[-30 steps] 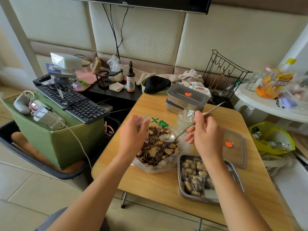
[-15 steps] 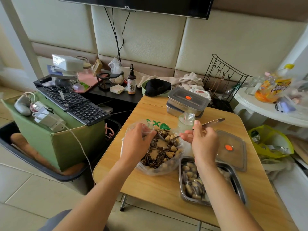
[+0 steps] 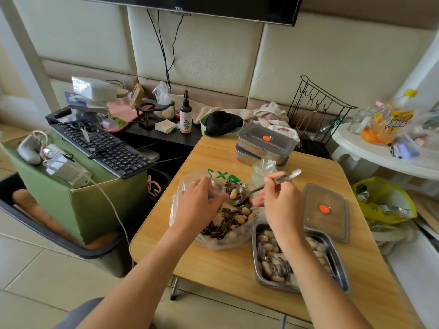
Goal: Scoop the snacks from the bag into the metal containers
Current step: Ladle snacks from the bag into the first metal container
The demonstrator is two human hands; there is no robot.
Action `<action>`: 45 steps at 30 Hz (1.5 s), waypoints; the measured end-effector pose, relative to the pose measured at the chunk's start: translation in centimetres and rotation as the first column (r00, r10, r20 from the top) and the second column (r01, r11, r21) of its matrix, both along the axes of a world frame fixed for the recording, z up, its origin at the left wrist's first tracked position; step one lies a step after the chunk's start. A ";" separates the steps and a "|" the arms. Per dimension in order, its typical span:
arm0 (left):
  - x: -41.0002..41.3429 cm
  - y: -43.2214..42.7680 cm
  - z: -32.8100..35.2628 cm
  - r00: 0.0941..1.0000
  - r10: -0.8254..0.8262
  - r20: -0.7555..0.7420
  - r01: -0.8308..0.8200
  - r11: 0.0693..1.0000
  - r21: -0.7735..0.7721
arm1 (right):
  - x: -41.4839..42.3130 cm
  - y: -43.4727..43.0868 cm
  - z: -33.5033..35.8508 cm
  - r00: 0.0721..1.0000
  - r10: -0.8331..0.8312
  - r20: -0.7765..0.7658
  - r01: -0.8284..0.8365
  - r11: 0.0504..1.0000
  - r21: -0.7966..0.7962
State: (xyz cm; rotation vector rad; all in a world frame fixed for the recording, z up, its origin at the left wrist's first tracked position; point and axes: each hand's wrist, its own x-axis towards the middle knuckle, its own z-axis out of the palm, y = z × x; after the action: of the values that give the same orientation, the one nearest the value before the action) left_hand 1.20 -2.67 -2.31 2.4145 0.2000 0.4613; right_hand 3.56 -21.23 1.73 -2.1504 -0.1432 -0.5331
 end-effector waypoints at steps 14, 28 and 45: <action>0.2 -0.1 -0.4 0.997 -0.046 -0.055 0.046 0.999 0.010 | -0.2 -1.8 2.5 0.994 -0.016 -0.105 0.057 0.915 0.399; 0.7 -1.6 -0.2 0.999 0.010 -0.050 -0.021 0.975 -0.221 | -2.6 -0.2 3.6 0.697 0.382 0.607 -0.252 0.923 -0.291; 0.9 -1.1 -0.5 0.999 -0.008 -0.043 -0.003 0.971 -0.240 | -2.0 -0.7 3.3 0.710 0.417 0.568 -0.298 0.908 -0.294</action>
State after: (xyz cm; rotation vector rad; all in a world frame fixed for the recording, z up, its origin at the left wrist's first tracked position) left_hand 2.14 -3.79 -2.84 2.1877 0.2570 0.3614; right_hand 1.58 -21.94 4.99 -1.9575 -0.9999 -1.0096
